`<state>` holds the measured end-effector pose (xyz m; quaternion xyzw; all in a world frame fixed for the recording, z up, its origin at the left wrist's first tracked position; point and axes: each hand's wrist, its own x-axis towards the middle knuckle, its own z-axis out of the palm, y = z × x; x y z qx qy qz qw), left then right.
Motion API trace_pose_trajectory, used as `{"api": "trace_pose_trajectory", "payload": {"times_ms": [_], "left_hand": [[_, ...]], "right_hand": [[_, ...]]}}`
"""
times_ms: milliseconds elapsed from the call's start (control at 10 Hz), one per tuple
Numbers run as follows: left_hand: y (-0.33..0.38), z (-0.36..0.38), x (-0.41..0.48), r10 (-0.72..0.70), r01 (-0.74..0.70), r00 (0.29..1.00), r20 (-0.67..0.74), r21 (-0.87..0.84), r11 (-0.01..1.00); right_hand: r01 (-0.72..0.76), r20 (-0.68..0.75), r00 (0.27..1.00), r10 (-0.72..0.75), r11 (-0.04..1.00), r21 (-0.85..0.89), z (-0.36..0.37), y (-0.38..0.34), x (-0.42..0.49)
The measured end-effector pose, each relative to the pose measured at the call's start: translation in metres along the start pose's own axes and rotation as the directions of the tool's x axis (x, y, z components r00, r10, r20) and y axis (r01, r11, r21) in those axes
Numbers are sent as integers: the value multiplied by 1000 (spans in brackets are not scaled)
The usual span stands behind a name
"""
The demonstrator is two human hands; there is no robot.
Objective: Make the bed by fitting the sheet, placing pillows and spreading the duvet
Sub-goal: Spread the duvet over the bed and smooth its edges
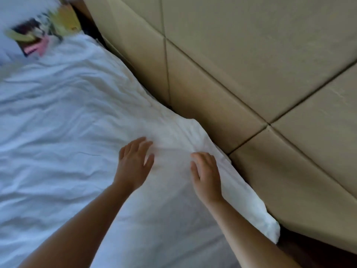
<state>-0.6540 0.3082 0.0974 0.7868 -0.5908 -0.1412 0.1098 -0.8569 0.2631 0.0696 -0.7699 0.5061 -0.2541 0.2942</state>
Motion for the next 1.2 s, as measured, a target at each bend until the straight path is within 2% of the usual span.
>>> {"api": "trace_pose_trajectory", "payload": {"times_ms": [100, 200, 300, 400, 500, 600, 700, 800, 900, 1000, 1100, 1200], "left_hand": [[-26, -17, 29, -250, 251, 968, -34, 14, 968], [-49, -23, 59, -440, 440, 897, 32, 6, 898], [-61, -14, 86, -483, 487, 867, 119, -3, 873], [-63, 5, 102, -474, 468, 865, 163, 73, 881], [-64, 23, 109, -444, 435, 889, 108, 98, 895], [-60, 31, 115, -392, 390, 920, 21, 67, 919], [-57, 40, 118, -341, 342, 940, -26, 100, 934], [-64, 43, 116, -291, 283, 956, 34, 142, 948], [-69, 34, 117, -304, 282, 921, 242, 122, 952], [-73, 26, 114, -239, 221, 926, 293, 92, 971], [-65, 18, 85, -110, 91, 936, 335, 72, 993], [-48, 9, 48, -13, -4, 928, 374, 44, 999]], "right_hand": [[171, 16, 985, -171, 982, -74, 21, -41, 63], [95, 136, 987, -79, 989, -115, 48, -75, 122], [-131, 245, 952, 186, 966, -224, 76, -83, 176], [-188, 381, 869, 316, 923, -337, 95, -76, 201], [-21, 295, 947, 124, 945, -328, 98, -71, 212], [159, 173, 981, -90, 886, -436, 89, -59, 227], [210, 229, 968, -98, 816, -538, 97, -41, 228], [84, 237, 969, 64, 822, -563, 116, -34, 228], [80, 246, 966, 80, 813, -577, 123, -26, 223], [87, 201, 979, 18, 860, -502, 115, -20, 196], [125, 261, 965, -1, 880, -458, 93, -19, 154], [82, 321, 943, 88, 874, -480, 69, -15, 112]]}}
